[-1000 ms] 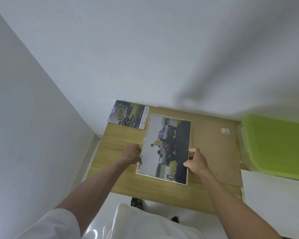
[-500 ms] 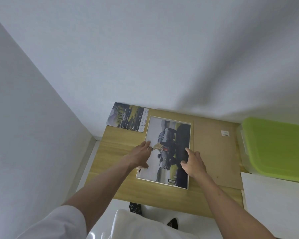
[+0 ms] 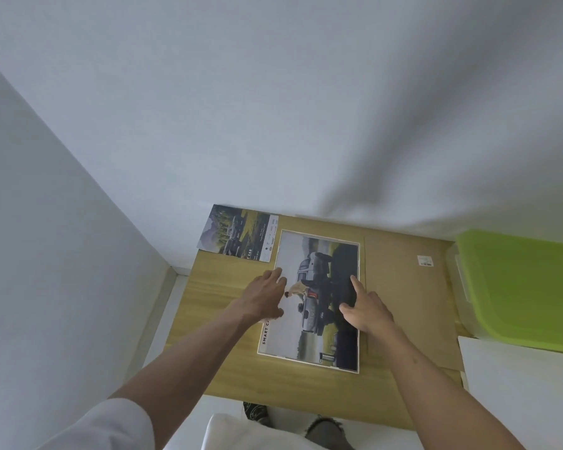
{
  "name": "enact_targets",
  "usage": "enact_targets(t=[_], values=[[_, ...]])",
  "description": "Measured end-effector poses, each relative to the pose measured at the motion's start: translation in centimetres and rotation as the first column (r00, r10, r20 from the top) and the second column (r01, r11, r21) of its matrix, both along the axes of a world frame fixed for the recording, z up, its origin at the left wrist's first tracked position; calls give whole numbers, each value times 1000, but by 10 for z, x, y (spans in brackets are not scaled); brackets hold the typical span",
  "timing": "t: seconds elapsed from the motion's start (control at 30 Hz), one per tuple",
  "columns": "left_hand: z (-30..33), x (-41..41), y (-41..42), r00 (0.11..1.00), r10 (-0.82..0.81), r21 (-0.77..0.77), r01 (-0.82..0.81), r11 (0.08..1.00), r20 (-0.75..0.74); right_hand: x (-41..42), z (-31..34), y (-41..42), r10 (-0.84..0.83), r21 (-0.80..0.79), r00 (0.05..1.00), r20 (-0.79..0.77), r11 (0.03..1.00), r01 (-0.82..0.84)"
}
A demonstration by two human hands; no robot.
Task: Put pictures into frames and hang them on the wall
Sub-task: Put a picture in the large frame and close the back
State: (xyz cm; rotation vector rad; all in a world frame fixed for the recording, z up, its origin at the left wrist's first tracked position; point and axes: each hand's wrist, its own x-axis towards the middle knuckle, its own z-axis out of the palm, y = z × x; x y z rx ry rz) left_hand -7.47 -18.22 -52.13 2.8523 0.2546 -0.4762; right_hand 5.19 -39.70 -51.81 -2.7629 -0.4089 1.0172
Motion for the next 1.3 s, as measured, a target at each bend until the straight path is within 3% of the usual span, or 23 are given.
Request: enact_targets(t=[0.33,0.5,0.67,0.8,0.93,1.07,1.17,1.3], values=[[-11,1,3,998,61,-105,-63,992,-29,5,-9,2,-55,54,998,-13,997,56],[-3,6,1,994,89,-80,-94,992,-64,8,-6,-3,-38,85,999,-21,996,40],[18,28,-22,976,181,-34,-178,983,119,21,9,-27,-17,96,979,203,995,-3],[29,61,-73,945,249,-195,-209,958,212,42,16,-68,-83,88,955,284,994,60],[28,94,-145,964,256,-334,-217,917,77,55,15,-115,-143,-30,957,252,987,156],[19,118,-201,924,364,-393,-379,838,-115,60,11,-149,-162,-137,964,210,971,194],[11,128,-218,845,481,-360,-534,765,-232,62,5,-162,-176,-123,968,177,972,200],[6,138,-228,784,569,-327,-620,713,-247,65,0,-168,-227,-46,962,154,971,236]])
